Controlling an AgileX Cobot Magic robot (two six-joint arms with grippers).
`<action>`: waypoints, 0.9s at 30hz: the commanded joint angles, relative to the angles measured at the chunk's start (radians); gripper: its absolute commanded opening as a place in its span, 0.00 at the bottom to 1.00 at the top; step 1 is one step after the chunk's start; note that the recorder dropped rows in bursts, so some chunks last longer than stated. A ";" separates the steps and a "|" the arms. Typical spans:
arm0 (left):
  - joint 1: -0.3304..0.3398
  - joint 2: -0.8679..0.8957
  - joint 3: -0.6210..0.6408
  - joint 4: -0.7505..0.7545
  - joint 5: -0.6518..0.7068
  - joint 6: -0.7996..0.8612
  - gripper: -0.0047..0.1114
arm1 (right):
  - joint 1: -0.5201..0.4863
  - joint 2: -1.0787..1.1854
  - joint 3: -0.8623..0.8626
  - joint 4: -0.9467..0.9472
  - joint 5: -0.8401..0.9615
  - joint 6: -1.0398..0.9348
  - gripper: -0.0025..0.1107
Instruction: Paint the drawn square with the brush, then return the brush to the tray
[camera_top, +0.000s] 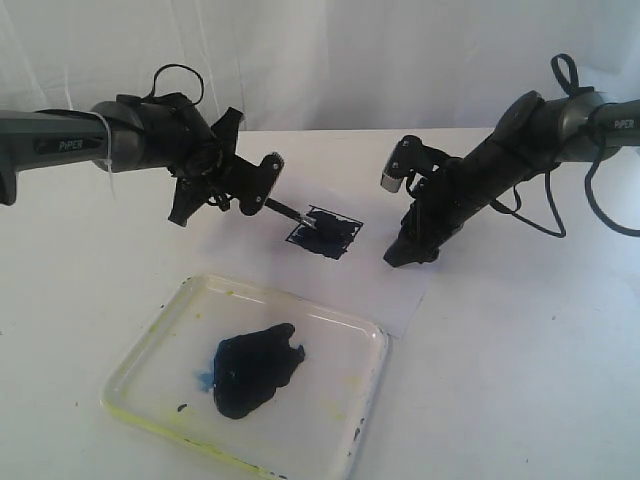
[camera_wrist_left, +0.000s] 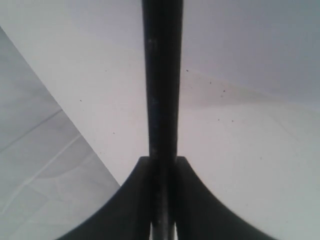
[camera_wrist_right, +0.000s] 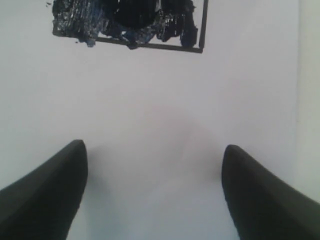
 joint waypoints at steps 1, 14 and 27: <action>0.012 0.029 -0.029 0.028 0.029 -0.051 0.04 | -0.006 0.041 0.020 -0.096 -0.002 0.013 0.64; 0.008 0.035 -0.041 0.080 0.024 -0.070 0.04 | -0.006 0.041 0.020 -0.096 -0.002 0.013 0.64; 0.008 0.035 -0.041 0.250 0.070 -0.211 0.04 | -0.006 0.041 0.020 -0.098 -0.002 0.013 0.64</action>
